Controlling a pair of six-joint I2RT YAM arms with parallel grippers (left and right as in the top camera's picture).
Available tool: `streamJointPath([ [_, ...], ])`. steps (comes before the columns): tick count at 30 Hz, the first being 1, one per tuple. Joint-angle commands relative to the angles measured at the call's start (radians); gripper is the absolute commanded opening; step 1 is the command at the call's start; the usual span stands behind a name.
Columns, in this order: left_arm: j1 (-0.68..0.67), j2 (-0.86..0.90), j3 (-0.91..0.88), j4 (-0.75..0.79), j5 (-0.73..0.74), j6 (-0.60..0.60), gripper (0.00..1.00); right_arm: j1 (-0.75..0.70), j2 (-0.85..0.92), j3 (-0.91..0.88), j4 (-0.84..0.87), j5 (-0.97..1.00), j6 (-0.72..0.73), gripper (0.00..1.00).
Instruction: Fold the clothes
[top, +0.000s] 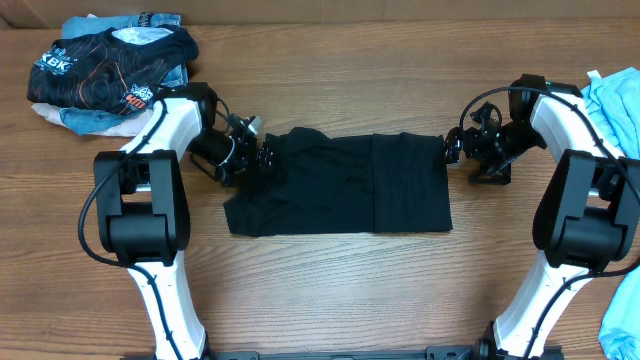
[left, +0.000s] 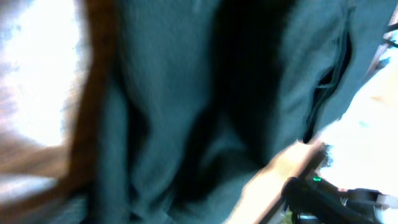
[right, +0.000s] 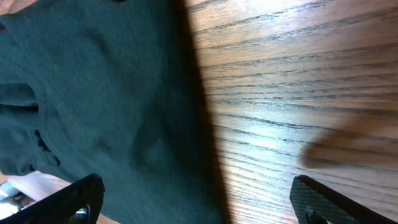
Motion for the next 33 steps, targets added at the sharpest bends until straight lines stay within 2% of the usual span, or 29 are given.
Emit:
streamJointPath([
  [1,-0.043,0.04,-0.035,0.048,-0.037,0.002,0.67,0.003,-0.018,-0.005,0.001,-0.017,0.0,1.0],
  [2,-0.047,0.04,-0.035,0.072,-0.037,-0.018,0.4,0.003,-0.018,-0.005,0.001,-0.017,0.0,1.0],
  [6,-0.051,0.04,-0.035,0.104,-0.037,-0.043,0.04,0.003,-0.018,-0.005,0.002,-0.017,0.0,1.0],
  [12,-0.046,0.04,-0.035,0.113,-0.059,-0.06,0.04,0.003,-0.018,-0.005,0.002,-0.017,0.0,1.0],
  [20,0.03,0.039,0.009,0.013,-0.23,-0.1,0.04,0.003,-0.018,-0.005,0.001,-0.017,0.0,1.0],
  [28,0.154,0.039,0.181,-0.169,-0.39,-0.116,0.04,0.003,-0.018,-0.005,0.001,-0.017,0.004,1.0],
  [33,0.198,0.039,0.355,-0.288,-0.472,-0.18,0.04,0.003,-0.018,-0.005,0.0,-0.017,0.013,1.0],
])
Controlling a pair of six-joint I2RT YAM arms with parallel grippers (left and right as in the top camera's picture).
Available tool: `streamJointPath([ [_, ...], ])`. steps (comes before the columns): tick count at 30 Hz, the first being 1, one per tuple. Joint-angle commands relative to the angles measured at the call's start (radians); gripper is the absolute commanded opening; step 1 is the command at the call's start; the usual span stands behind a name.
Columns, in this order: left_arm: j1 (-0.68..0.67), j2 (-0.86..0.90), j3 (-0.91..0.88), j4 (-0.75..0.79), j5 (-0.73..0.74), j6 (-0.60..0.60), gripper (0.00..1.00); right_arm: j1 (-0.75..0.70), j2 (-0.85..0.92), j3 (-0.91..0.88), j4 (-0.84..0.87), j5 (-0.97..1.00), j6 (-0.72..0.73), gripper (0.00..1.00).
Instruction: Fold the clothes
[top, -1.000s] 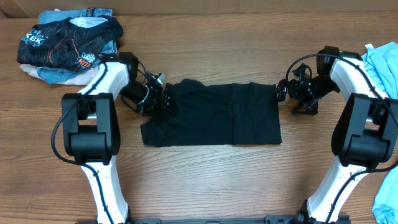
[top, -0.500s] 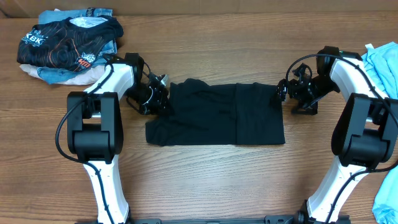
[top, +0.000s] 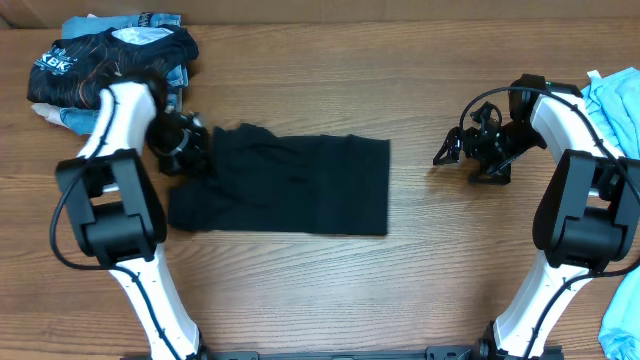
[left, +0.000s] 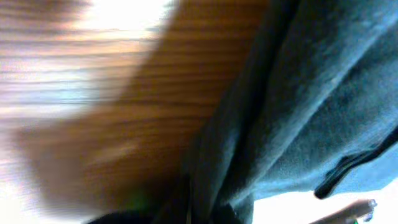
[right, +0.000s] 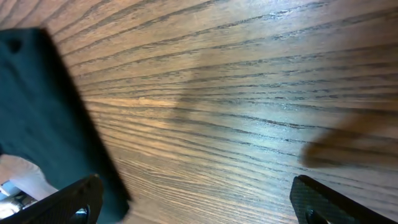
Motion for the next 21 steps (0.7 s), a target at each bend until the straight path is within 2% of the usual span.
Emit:
streamJointPath([
  [1,0.017,0.011,0.153,-0.065,-0.094,-0.059,0.04,0.003,-0.018,-0.005,0.001,-0.013,0.021,1.0],
  [6,-0.006,0.011,0.346,-0.194,-0.094,-0.063,0.04,0.003,-0.018,-0.005,0.002,-0.013,0.027,1.0],
  [10,-0.07,0.011,0.429,-0.261,-0.095,-0.069,0.04,0.003,-0.018,-0.005,0.002,-0.014,0.029,1.0],
  [21,-0.335,0.011,0.438,-0.253,-0.126,-0.171,0.04,0.003,-0.018,-0.005,0.002,-0.014,0.029,1.0],
])
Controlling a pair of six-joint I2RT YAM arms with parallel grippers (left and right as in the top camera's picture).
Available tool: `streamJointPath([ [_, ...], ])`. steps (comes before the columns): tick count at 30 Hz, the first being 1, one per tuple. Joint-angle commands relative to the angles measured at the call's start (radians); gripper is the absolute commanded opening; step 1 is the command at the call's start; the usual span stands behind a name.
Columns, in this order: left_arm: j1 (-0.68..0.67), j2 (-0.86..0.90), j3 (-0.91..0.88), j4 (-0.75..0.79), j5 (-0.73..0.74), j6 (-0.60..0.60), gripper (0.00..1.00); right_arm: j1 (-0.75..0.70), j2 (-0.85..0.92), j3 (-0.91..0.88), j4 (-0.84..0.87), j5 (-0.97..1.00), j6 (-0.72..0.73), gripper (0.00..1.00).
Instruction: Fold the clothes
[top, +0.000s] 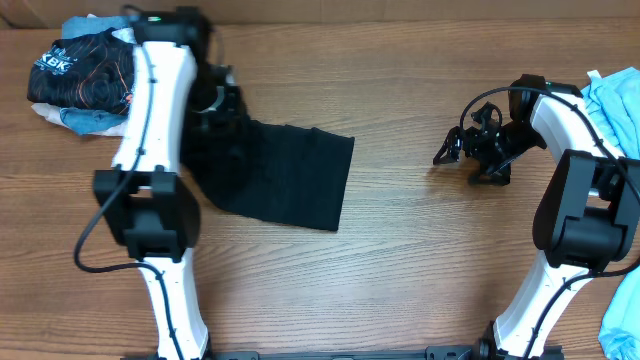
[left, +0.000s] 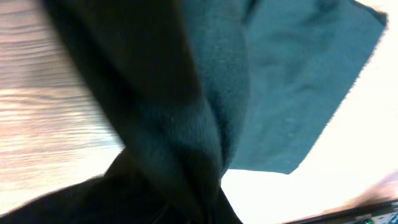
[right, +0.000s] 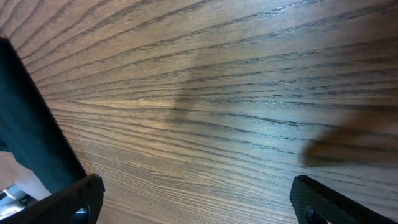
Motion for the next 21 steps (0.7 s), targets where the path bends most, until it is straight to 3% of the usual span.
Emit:
streamJointPath([
  [1,-0.077,0.009,0.023,0.019,-0.035,-0.061,0.04,0.003,-0.018,-0.004,0.001,-0.014,0.004,1.0],
  [9,-0.217,0.024,0.018,0.077,-0.13,-0.122,0.07,0.003,-0.018,-0.004,-0.008,-0.014,0.004,1.0],
  [21,-0.237,0.108,0.002,0.021,-0.27,-0.125,0.05,0.003,-0.018,-0.004,-0.01,-0.014,0.003,1.0],
])
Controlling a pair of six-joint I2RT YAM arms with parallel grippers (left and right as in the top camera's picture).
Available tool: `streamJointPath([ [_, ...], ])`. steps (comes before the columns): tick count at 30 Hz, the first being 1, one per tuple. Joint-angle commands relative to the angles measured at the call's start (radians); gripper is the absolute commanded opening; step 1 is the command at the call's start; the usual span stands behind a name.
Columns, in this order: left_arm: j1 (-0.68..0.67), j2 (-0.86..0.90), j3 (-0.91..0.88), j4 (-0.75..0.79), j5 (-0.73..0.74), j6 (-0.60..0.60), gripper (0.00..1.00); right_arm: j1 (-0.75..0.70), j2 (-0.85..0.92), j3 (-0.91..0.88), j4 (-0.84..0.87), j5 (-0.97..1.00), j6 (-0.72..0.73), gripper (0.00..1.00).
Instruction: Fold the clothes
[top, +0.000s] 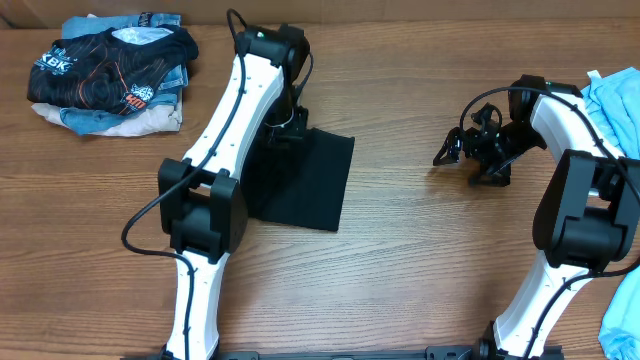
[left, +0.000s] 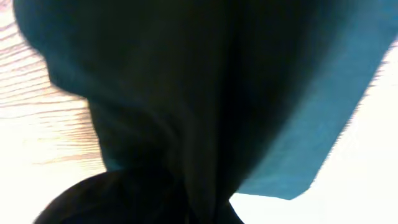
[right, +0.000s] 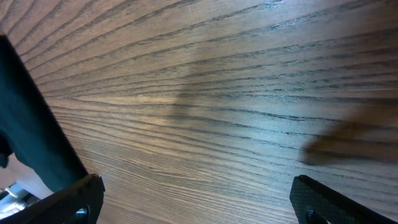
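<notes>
A black garment (top: 312, 185) lies left of the table's middle, partly doubled over. My left gripper (top: 283, 128) hangs over its far left part, shut on a bunched-up edge of the cloth. In the left wrist view the dark cloth (left: 186, 93) fills the frame and hides the fingers. My right gripper (top: 446, 153) stands open low over bare wood, well to the right of the garment. Its fingertips (right: 81, 199) show wide apart with nothing between them, and the garment's edge (right: 25, 124) sits at that view's far left.
A pile of folded clothes (top: 110, 65) with a black printed shirt on top lies at the back left. Light blue cloth (top: 615, 100) lies at the right edge behind my right arm, and more (top: 625, 315) at the front right corner.
My left gripper has moved to the right with the garment's left edge in it. The cloth now covers a narrower patch, its right edge unmoved. The right arm has not moved.
The black garment first lay spread in the middle, a gripper at each end and the right one open. Then it lay farther left, away from the right gripper. Later it was farther left still and turned, the left arm raised. Now its left part is carried rightward over the rest.
</notes>
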Motion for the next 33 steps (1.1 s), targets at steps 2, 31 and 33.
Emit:
streamJointPath([
  [2,0.0,0.031,0.002,-0.003,-0.075,-0.023,0.05,0.003,-0.018,-0.004,0.001,-0.013,0.004,1.0],
  [31,-0.122,0.028,0.195,0.031,0.585,0.196,0.75,0.003,-0.018,-0.004,0.008,-0.066,0.004,1.0],
  [33,-0.124,0.028,0.22,0.021,0.595,0.195,0.75,0.003,-0.018,-0.004,0.008,-0.066,0.004,1.0],
])
